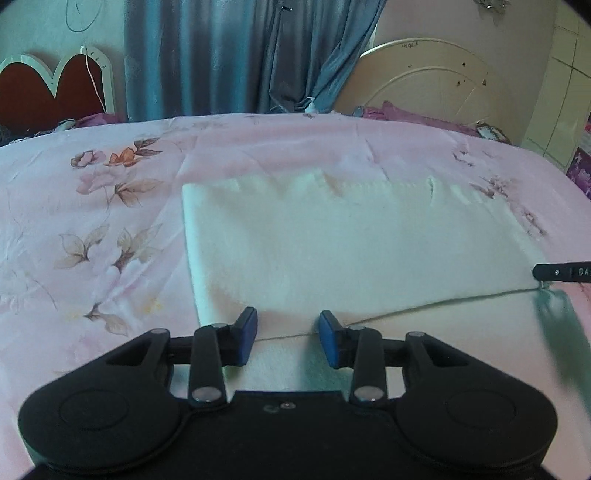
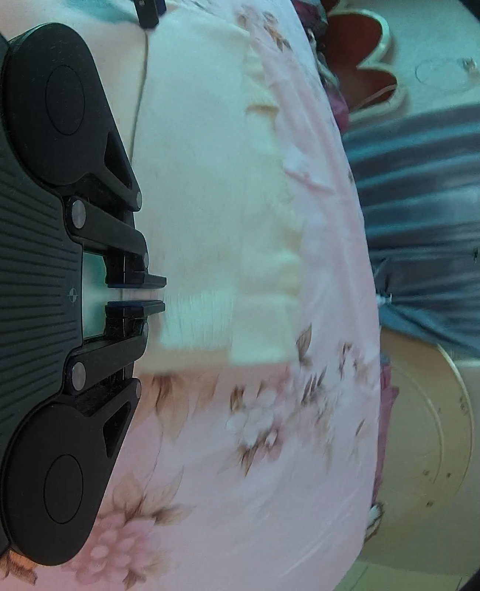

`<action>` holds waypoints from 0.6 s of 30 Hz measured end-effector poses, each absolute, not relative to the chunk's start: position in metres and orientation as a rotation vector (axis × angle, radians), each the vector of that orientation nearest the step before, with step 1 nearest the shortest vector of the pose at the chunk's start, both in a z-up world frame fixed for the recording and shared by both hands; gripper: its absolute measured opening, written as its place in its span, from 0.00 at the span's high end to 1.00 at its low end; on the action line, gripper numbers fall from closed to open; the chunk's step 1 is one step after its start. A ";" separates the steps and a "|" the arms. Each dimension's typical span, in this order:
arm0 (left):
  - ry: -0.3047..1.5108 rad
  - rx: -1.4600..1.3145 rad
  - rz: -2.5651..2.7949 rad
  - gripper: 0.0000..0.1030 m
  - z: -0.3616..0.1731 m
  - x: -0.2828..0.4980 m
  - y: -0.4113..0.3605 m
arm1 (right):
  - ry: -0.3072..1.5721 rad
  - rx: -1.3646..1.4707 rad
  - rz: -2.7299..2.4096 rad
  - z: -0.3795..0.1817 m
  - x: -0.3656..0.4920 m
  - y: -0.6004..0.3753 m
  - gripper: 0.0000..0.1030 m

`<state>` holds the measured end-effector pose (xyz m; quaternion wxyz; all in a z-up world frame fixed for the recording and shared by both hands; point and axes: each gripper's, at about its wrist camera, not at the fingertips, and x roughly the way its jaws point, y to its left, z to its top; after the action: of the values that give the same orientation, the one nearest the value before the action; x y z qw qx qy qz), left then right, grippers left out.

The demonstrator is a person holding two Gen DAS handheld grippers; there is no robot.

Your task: Fold small clothes

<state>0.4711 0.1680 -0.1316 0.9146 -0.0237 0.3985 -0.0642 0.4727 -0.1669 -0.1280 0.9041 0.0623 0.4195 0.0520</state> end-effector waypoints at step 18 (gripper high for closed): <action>0.732 0.029 -0.096 0.52 -0.124 0.563 0.188 | 0.776 0.095 0.084 -0.116 0.528 -0.164 0.97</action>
<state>0.5626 0.1875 -0.1236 0.9326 0.0141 0.3577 -0.0468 0.5276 -0.1639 -0.1157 0.9237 0.0461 0.3780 0.0411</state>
